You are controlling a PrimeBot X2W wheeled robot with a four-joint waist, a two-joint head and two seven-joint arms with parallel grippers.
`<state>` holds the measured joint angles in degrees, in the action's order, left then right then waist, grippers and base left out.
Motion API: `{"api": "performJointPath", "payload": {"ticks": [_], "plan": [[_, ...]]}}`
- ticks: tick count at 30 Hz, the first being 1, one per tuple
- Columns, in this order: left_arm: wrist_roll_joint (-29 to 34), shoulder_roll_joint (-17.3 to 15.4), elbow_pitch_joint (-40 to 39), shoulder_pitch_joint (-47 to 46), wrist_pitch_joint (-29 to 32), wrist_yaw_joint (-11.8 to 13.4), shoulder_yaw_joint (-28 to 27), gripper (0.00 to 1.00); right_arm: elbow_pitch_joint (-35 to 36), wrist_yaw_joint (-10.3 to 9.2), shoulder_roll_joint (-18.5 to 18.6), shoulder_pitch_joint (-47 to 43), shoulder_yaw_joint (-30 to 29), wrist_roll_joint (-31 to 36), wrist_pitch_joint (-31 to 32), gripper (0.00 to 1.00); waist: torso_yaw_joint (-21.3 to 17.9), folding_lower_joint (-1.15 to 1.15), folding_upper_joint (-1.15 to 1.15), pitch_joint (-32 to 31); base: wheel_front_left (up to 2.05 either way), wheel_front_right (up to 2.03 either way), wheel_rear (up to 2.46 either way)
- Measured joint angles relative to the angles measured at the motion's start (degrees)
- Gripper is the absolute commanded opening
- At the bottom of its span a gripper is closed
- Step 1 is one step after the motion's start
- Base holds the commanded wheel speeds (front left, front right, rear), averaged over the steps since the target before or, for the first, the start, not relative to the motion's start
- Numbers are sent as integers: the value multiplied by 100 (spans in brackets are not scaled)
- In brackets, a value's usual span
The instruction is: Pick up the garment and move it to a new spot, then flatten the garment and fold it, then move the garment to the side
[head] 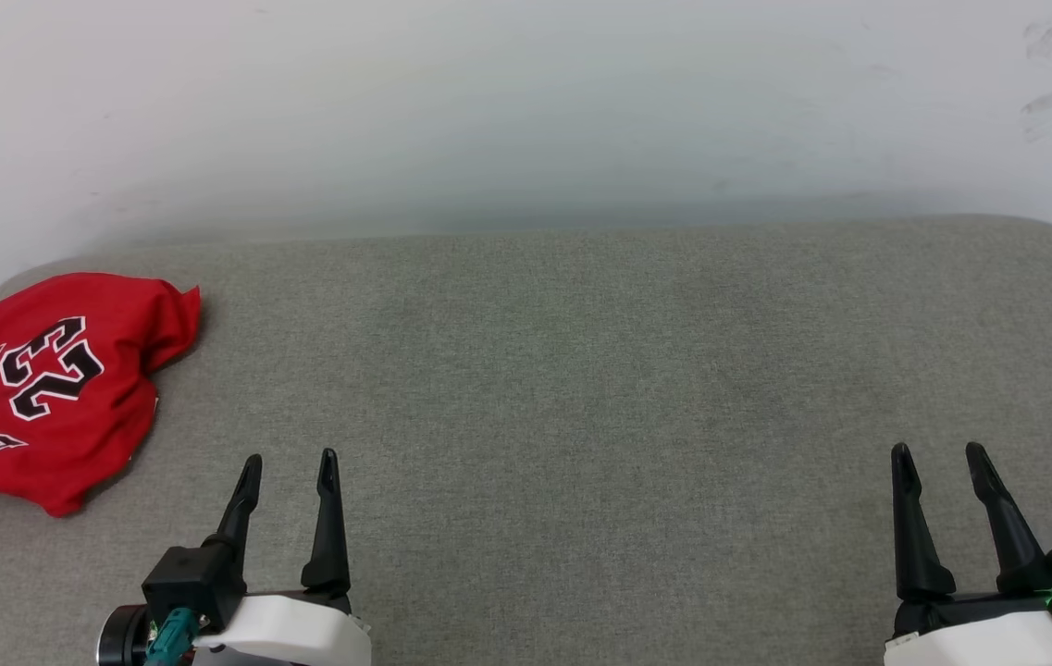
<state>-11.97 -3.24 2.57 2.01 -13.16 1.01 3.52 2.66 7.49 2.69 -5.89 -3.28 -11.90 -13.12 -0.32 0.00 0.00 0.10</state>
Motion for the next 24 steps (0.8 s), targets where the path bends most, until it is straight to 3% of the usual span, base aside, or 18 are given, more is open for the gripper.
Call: {"api": "performJointPath", "payload": {"ticks": [24], "plan": [[448,30,147,110,-191,-4,-125,100,55,1,3,-119,27,300,-192,100,-12,0,0,2,0,0,0]]}}
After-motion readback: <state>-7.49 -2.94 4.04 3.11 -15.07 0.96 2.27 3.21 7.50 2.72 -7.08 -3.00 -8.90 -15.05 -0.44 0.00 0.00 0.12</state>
